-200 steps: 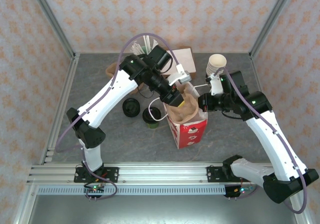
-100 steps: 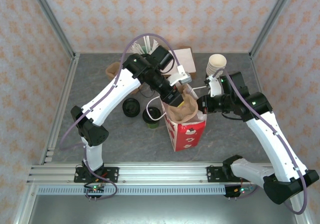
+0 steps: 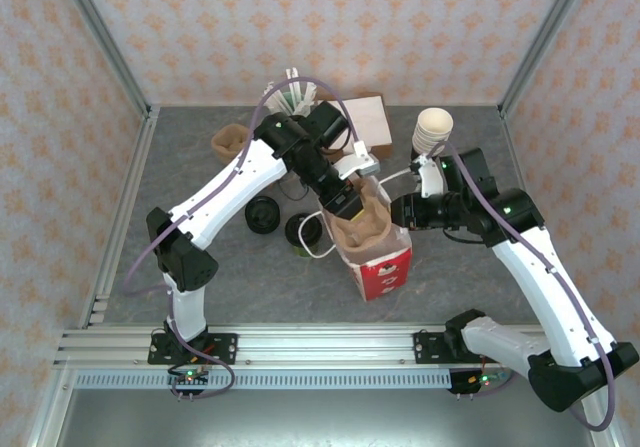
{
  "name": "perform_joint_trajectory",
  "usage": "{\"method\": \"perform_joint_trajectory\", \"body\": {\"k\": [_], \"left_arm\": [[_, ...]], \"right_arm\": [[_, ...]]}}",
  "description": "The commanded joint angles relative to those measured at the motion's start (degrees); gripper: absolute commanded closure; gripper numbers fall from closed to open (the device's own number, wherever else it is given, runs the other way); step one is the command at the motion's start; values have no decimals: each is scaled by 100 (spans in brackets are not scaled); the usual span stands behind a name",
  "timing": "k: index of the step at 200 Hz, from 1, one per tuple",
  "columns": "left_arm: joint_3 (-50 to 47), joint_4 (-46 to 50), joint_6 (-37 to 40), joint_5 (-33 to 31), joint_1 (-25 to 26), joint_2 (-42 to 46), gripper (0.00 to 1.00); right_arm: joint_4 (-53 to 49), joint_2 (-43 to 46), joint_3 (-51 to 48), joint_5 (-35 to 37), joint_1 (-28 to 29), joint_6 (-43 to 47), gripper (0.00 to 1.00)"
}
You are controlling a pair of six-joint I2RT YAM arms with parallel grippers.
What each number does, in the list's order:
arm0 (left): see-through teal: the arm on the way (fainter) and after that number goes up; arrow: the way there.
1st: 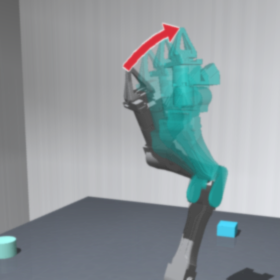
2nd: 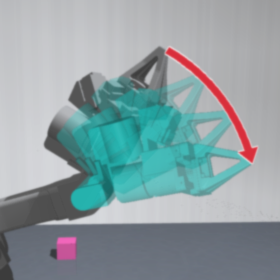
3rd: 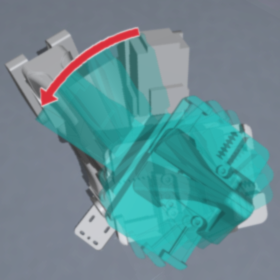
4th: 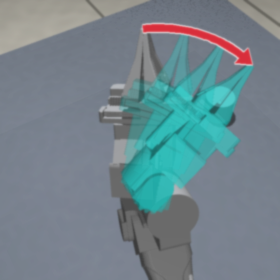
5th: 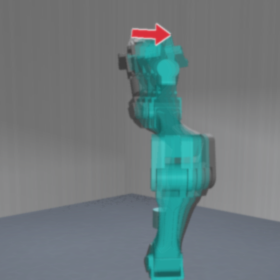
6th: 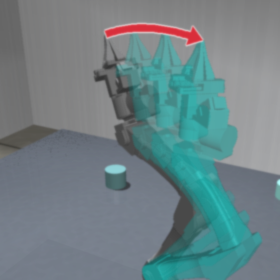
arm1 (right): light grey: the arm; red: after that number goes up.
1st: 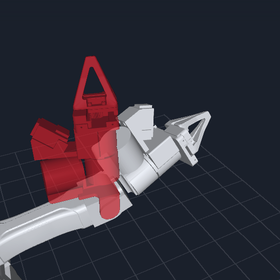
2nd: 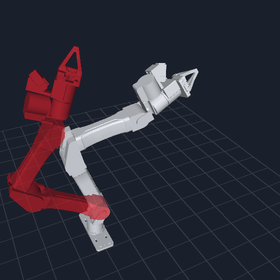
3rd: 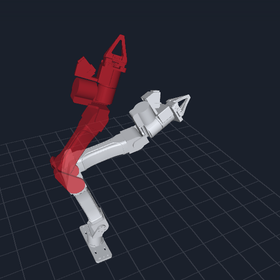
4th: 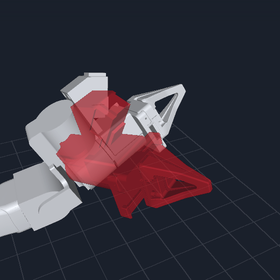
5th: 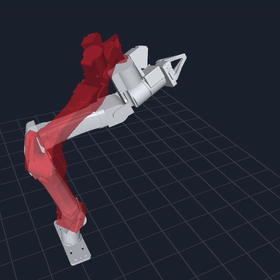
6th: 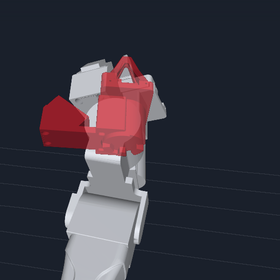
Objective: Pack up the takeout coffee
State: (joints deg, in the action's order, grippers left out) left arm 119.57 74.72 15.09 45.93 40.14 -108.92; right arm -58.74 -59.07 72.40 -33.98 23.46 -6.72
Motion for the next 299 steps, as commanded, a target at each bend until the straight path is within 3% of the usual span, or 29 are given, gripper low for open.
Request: {"method": "perform_joint_trajectory", "body": {"k": [1, 100, 174, 245, 299], "left_arm": [[-69, -119, 45, -111, 43, -12, 64], [110, -458, -872, -1051, 267, -272, 63], [387, -574, -1489, -1032, 328, -305, 63], [217, -889, -2908, -1489, 360, -215, 63], [234, -878, -3232, -2166, 636, -165, 63]], "right_arm": [[152, 71, -59, 306, 5, -143, 69], [-483, 179, 522, 1031, -9, -567, 47], [-1023, 516, 357, 1451, -17, -885, 45], [-1138, 817, 153, 1628, -11, -1180, 43], [-962, 913, -228, 1707, -10, -1552, 44]]}}
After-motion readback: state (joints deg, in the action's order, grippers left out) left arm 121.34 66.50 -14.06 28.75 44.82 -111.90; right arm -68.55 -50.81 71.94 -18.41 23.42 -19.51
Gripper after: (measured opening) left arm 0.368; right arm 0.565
